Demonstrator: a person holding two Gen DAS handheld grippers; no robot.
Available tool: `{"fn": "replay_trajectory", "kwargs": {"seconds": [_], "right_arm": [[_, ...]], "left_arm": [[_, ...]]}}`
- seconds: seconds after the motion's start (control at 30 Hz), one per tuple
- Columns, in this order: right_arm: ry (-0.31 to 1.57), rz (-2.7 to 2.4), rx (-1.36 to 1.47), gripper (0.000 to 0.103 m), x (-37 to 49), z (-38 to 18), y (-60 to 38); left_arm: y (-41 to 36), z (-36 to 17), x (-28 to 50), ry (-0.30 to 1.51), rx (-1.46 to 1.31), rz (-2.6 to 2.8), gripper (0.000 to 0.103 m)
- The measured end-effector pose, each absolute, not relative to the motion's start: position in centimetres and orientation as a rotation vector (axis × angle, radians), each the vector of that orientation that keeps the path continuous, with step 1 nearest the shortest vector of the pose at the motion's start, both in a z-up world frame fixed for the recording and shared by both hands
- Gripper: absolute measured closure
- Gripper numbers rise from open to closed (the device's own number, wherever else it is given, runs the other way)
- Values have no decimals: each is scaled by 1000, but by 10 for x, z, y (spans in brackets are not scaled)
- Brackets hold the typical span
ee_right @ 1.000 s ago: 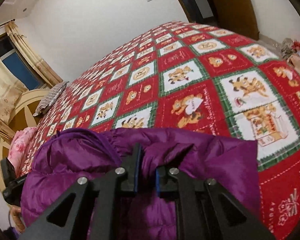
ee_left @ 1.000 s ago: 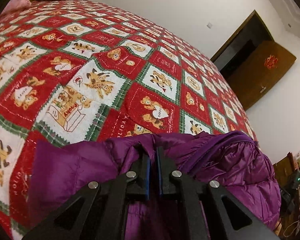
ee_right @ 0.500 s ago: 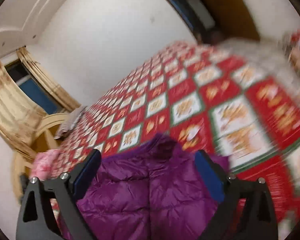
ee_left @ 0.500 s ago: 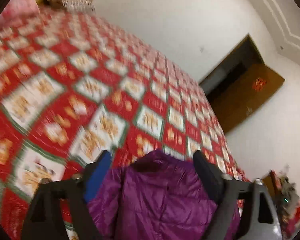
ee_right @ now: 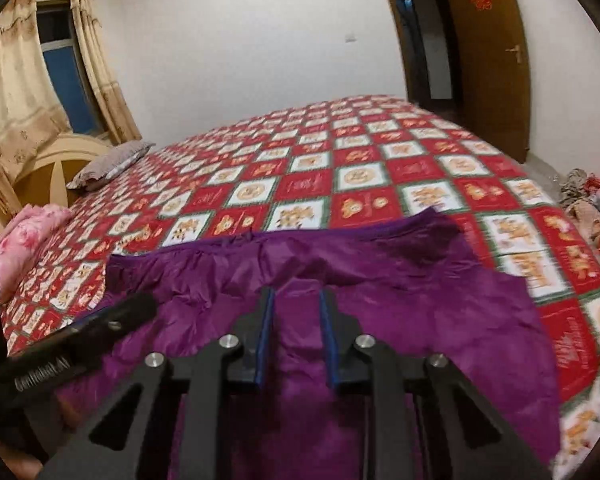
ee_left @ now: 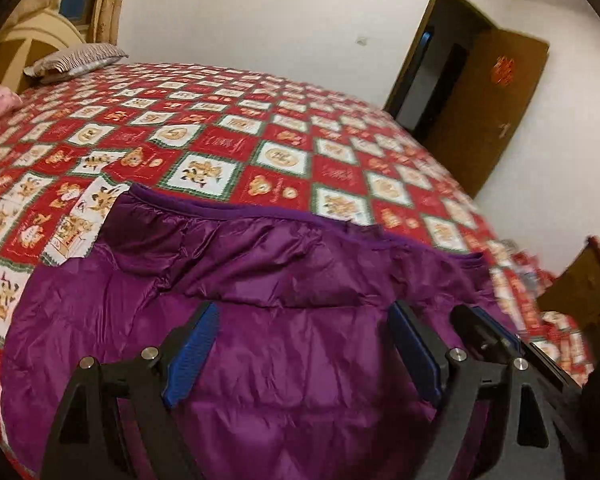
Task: Fold large clothes
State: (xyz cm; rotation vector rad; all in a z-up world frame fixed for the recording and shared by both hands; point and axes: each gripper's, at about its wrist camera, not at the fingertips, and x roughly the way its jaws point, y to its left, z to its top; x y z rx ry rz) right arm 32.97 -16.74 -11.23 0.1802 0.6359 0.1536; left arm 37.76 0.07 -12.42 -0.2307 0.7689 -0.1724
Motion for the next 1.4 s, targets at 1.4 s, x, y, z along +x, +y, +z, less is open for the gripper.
{"fn": "replay_trajectory", "kwargs": {"seconds": [1.4], "right_arm": [[693, 179, -13, 82, 290, -163, -83]], "left_arm": [[152, -176, 281, 787, -438, 91, 13]]}}
